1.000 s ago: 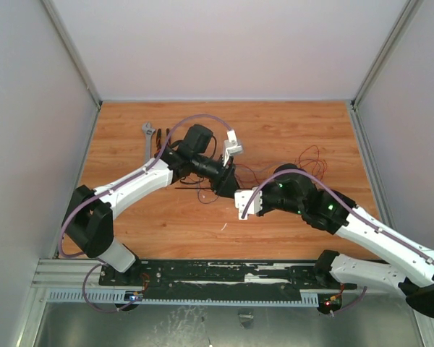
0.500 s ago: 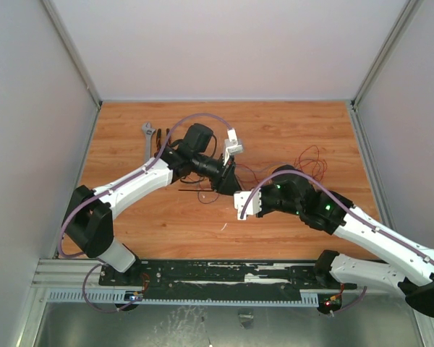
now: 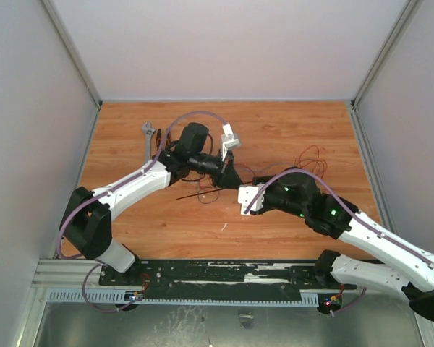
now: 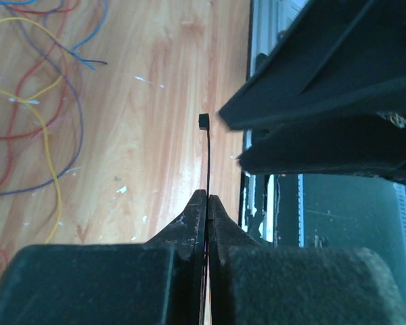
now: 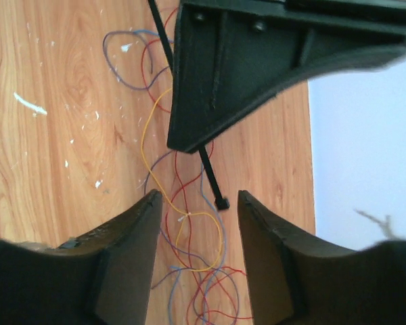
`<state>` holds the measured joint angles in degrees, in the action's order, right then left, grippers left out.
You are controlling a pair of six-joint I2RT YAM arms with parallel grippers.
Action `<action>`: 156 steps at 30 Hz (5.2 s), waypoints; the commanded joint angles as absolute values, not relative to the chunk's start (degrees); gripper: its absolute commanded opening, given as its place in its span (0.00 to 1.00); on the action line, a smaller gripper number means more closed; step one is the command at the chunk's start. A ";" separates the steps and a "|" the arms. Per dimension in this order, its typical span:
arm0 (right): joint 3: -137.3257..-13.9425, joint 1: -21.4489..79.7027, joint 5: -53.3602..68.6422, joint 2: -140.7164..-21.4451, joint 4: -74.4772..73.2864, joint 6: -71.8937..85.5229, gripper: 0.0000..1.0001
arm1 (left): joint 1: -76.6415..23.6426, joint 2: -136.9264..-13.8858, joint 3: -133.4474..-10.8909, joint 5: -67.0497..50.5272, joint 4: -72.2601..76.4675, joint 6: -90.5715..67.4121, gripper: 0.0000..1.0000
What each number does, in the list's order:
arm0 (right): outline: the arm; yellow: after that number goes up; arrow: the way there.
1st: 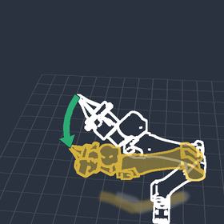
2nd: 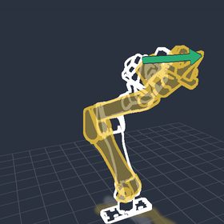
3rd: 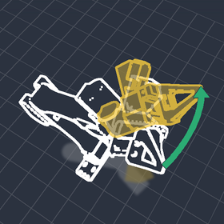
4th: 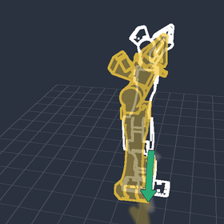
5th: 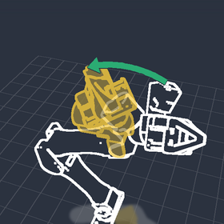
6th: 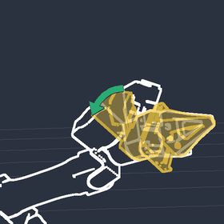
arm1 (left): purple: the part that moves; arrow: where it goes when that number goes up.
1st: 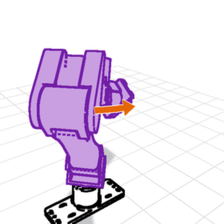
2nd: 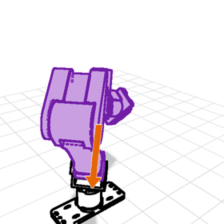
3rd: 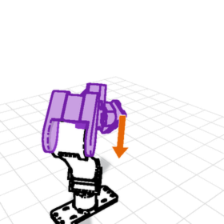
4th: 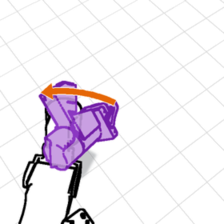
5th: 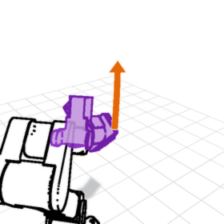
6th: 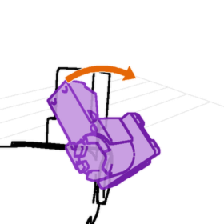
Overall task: Zip-tie the wires
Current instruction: Pick up the ribbon at the center of the board.
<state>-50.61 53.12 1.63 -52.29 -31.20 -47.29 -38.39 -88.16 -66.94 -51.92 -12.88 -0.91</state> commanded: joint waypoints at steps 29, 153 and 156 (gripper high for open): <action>-32.07 32.62 39.99 -51.48 38.36 21.46 0.62 | -27.73 -67.68 -34.26 -24.70 70.40 -51.69 0.00; -49.97 39.85 38.63 -64.84 13.77 12.52 0.00 | -32.35 -63.97 -37.76 -30.43 62.76 -36.19 0.17; -50.01 39.79 38.51 -64.77 13.50 12.15 0.00 | -32.02 -64.07 -37.72 -30.24 62.66 -36.18 0.15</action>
<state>-50.50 40.14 39.40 -65.14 14.15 13.39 -32.69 -63.92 -35.79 -29.76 60.42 -36.36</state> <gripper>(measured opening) 0.004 0.160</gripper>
